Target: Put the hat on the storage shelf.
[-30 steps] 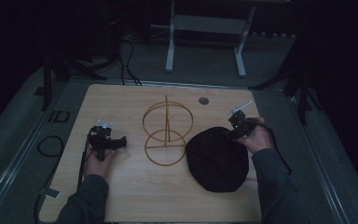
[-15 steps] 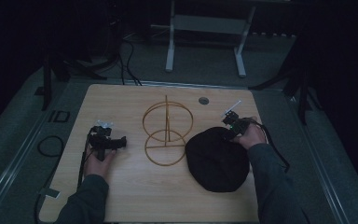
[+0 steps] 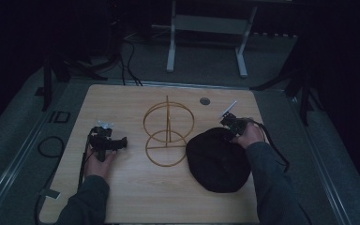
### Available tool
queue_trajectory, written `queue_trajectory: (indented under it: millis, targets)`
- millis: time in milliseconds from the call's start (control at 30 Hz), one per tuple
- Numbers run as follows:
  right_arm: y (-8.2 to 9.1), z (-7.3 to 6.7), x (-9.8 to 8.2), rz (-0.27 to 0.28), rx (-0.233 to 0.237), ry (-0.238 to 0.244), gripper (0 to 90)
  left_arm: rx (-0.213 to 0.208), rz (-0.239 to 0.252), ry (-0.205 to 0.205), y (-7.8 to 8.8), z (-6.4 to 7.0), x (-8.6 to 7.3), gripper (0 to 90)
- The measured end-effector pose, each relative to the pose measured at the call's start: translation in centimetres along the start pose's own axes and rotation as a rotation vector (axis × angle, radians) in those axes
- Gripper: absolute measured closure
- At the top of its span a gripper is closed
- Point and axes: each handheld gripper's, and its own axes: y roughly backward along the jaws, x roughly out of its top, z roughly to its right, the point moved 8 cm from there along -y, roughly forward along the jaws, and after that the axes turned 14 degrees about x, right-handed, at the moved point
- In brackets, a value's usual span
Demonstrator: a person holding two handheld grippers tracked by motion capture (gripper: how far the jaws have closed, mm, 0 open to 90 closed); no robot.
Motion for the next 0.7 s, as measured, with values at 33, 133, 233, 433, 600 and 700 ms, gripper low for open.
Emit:
queue_trajectory:
  millis: [33, 133, 233, 433, 600, 700]
  targets:
    - [0.0, 0.0, 0.0, -0.007, -0.004, 0.006, 64.9, 0.000, 0.000, 0.000, 0.0, 0.0, 0.0, 1.1]
    - [0.2, 0.0, 0.0, -0.024, 0.003, 0.022, 70.7, 0.000, 0.000, 0.000, 0.0, 0.0, 0.0, 1.1]
    - [0.4, 0.1, 0.1, -0.044, 0.009, 0.022, 72.7, 0.000, 0.000, 0.000, 0.0, 0.0, 0.0, 1.1]
    - [0.7, 0.4, -0.2, -0.055, 0.036, 0.022, 75.4, 0.000, 0.000, 0.000, 0.0, 0.0, 0.0, 1.1]
    - [1.2, 0.9, -1.0, -0.070, 0.069, -0.028, 77.1, 0.001, 0.000, 0.002, 0.0, 0.0, 0.0, 1.1]
    - [1.6, 1.2, -1.1, -0.051, 0.062, -0.028, 77.6, 0.002, 0.000, 0.003, 0.0, 0.0, 0.0, 1.1]
